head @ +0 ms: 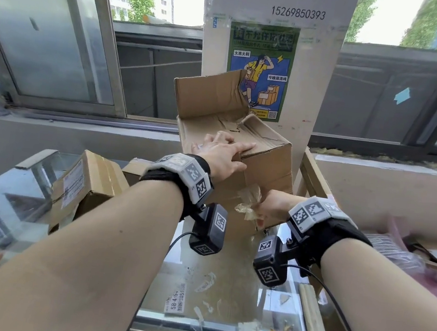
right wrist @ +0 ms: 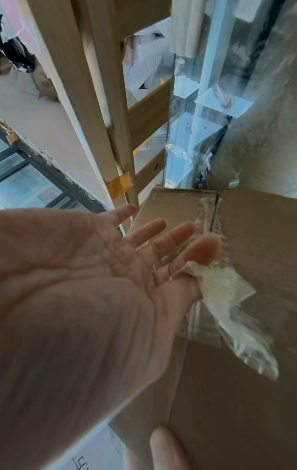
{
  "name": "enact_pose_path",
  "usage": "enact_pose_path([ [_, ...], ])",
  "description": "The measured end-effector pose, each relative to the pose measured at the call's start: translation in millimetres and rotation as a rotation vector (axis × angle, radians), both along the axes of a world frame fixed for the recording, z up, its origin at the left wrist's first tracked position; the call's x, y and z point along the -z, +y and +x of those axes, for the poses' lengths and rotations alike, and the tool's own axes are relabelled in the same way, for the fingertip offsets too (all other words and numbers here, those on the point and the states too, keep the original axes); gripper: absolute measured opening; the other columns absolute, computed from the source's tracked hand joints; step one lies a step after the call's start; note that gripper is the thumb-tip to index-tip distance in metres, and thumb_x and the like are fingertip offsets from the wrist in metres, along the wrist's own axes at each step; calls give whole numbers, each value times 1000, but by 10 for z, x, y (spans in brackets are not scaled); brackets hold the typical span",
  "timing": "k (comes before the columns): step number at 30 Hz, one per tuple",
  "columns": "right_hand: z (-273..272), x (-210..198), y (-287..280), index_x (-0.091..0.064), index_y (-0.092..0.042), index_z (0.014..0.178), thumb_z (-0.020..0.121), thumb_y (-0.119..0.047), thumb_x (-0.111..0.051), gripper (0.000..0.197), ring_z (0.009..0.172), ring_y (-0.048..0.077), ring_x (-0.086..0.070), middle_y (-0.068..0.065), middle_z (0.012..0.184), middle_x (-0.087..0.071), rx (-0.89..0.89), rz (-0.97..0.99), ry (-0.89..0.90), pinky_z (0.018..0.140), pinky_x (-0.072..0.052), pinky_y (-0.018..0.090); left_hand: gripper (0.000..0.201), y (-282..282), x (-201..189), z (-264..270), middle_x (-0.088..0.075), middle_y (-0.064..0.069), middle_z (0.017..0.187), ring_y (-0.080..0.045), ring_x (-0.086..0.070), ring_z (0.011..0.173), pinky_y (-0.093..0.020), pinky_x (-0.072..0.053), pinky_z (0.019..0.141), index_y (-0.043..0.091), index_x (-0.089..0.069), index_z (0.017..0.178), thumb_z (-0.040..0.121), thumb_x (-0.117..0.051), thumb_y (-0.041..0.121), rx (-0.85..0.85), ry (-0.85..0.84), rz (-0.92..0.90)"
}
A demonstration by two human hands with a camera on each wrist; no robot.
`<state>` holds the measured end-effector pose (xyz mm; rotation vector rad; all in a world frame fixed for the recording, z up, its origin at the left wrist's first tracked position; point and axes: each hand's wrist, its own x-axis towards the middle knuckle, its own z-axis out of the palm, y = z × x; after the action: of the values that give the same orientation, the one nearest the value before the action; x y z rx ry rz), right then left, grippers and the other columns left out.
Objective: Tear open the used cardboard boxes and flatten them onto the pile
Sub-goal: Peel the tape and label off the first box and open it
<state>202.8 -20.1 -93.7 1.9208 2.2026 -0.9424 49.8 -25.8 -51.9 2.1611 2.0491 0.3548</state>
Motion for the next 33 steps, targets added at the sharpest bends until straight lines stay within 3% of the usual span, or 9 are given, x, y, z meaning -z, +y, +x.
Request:
enact_pose_path([
  [2,6,-7,-14,-69,-10,74,92,-18,-54,25,73,16,-60,5,85,-68,77,27,89,63,-44,25,51,0,26,-14,-28,4,144,-25,-22,132,-55,-19,109,56,-28,139,94,-49,45,-17,-9,30],
  [5,-2,42,0,-62,2,103,91,-11,-52,20,75,23,-65,13,91,-66,184,-4,272,71,-57,33,51,-9,55,-47,-30,4,142,-25,-25,130,-55,-20,108,56,-28,139,94,-50,45,-17,-23,48],
  [9,-106,17,-35,-55,0,104,97,-5,-40,17,73,25,-64,15,86,-64,290,-78,547,77,-58,47,51,-9,58,-46,-30,4,142,-25,-24,130,-54,-20,108,56,-28,139,94,-50,46,-12,-25,48],
  [12,-162,-14,-51,-58,-10,91,94,-28,-43,23,71,20,-48,3,74,-59,270,-216,608,75,-51,36,52,-10,59,-70,-29,4,143,-25,-24,131,-55,-19,108,56,-27,139,94,-50,46,-13,-34,42],
  [15,-143,28,-14,-67,-14,95,74,-68,-56,59,81,23,-47,2,97,-70,262,-342,673,83,-43,37,52,-14,59,-100,-29,4,143,-25,-24,131,-57,-19,108,56,-27,140,94,-49,46,-13,-38,45],
  [17,-130,50,-6,-68,-17,87,89,-54,-52,41,79,21,-57,3,93,-70,270,-156,624,82,-51,35,52,-16,58,-97,-29,4,143,-25,-23,131,-57,-19,109,56,-27,140,94,-49,46,-13,-40,41],
  [21,-130,60,-29,-67,-1,91,99,-20,-47,28,50,17,-60,14,77,-68,278,-39,731,45,-49,17,52,-20,52,-103,-29,5,144,-26,-24,131,-58,-19,109,56,-27,140,94,-49,47,-11,-35,30],
  [25,-120,23,-30,-61,13,108,100,-8,-42,30,38,3,-58,-2,51,-63,248,-16,764,40,-44,11,52,-30,53,-112,-30,4,144,-27,-26,130,-58,-21,108,55,-26,141,94,-48,47,-11,-32,37],
  [33,-46,64,-44,-65,2,112,99,-15,-43,30,49,5,-57,11,86,-64,187,0,729,47,-44,13,52,-3,57,-61,-28,5,145,-26,-24,134,-59,-18,109,55,-26,141,94,-48,48,-11,-18,25],
])
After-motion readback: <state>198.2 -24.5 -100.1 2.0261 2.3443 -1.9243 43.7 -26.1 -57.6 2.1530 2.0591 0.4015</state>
